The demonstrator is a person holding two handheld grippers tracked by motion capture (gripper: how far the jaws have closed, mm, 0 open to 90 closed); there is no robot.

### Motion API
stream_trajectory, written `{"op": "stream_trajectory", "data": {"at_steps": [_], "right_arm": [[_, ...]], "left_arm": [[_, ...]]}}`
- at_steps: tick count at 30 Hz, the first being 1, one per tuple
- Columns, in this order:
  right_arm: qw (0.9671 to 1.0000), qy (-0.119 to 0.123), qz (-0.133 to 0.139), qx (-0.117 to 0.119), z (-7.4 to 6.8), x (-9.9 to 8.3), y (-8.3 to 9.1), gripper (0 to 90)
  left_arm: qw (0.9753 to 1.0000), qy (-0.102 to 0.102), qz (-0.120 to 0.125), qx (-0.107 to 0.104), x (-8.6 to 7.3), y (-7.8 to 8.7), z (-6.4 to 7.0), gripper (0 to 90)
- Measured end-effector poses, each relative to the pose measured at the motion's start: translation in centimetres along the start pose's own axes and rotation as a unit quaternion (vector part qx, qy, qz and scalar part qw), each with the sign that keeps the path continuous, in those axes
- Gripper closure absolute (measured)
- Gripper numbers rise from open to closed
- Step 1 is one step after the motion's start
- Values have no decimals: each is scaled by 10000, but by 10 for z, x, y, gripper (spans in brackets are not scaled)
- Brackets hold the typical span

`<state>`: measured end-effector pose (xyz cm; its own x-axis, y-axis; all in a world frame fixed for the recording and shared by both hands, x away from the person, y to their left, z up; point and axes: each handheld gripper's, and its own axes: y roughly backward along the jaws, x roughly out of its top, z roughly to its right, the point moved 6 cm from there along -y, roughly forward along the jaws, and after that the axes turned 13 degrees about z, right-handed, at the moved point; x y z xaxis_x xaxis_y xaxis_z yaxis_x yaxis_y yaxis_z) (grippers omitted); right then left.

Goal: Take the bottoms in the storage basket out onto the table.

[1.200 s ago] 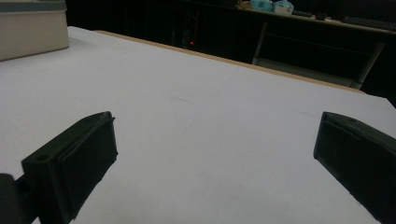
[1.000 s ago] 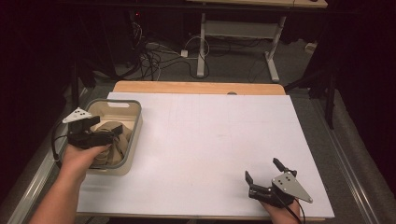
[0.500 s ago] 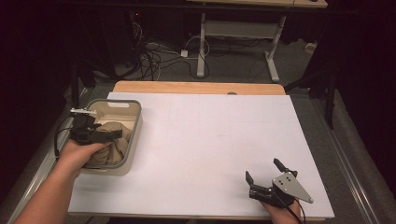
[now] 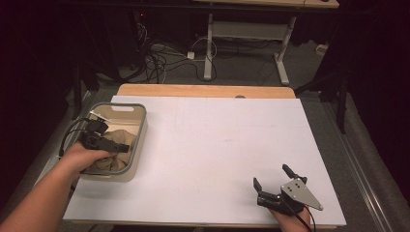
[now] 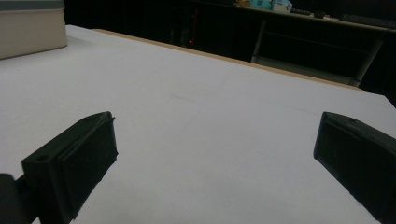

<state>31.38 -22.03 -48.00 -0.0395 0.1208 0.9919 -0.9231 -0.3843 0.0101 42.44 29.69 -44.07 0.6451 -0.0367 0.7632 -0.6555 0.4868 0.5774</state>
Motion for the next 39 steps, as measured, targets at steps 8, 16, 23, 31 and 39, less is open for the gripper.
{"op": "stream_trajectory", "data": {"at_steps": [8, 16, 23, 31, 39], "right_arm": [[10000, 16, -19, 15, -1, 0, 0, 5], [10000, 28, -28, 21, -2, -1, 0, 5], [10000, 26, -30, 25, -2, -1, -1, 6], [10000, 30, -36, 35, -3, -1, -1, 6], [10000, 41, -56, 56, -4, -2, -2, 7]], "left_arm": [[9971, -128, -743, -45, -8, -8, -3, 2], [9855, -357, -1658, -90, -16, -20, 0, 105], [9761, -508, -2106, -161, -21, -25, -1, 139], [9643, -812, -2516, -157, -26, -29, -2, 237], [9498, -1212, -2884, 22, -33, -39, -1, 364]]}}
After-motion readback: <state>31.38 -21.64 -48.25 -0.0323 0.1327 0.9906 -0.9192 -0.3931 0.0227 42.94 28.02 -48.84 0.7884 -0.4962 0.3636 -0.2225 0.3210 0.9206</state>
